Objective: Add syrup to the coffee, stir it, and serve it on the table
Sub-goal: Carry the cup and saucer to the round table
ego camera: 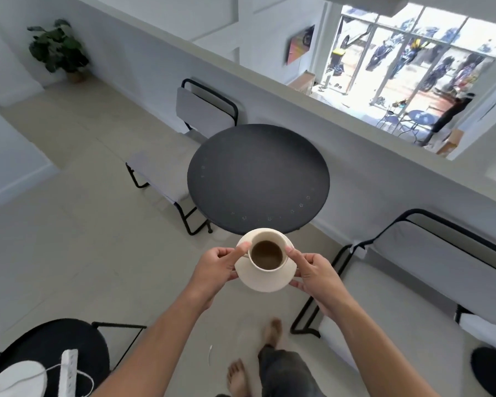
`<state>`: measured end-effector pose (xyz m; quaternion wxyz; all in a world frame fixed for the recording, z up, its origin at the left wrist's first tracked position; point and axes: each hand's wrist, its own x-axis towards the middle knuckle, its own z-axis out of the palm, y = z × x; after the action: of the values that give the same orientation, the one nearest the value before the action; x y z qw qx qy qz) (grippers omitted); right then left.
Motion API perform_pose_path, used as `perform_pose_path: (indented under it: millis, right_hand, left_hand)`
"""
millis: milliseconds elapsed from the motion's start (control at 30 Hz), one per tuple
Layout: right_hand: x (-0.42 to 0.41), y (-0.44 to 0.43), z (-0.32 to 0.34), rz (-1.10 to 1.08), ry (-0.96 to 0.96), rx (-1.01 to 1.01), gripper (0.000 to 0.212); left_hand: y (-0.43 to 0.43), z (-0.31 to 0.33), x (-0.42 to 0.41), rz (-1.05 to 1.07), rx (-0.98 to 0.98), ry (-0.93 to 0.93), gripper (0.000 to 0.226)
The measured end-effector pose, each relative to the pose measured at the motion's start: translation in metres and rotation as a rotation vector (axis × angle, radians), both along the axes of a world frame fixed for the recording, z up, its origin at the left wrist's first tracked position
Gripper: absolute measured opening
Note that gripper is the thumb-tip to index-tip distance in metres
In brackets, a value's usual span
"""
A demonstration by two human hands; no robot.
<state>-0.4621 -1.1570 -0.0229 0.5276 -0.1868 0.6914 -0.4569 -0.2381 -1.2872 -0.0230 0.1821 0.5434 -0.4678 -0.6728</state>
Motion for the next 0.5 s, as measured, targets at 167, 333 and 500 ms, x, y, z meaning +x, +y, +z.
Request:
perform_pose_path:
  millis: [167,333,500]
  right_hand:
    - [-0.037,-0.075,-0.023,0.010,0.003,0.025,0.091]
    - [-0.076,-0.145,-0.034,0.019,0.034,0.056,0.095]
    - [-0.113,-0.203,-0.038,0.049,0.062,0.061,0.098]
  left_hand:
    - [-0.065,-0.010,-0.033,0.051,-0.018,-0.021,0.080]
    - [-0.122,-0.015,-0.069,0.117,-0.031,-0.054,0.086]
    - [-0.172,-0.025,-0.102,0.149,-0.018,-0.072,0.083]
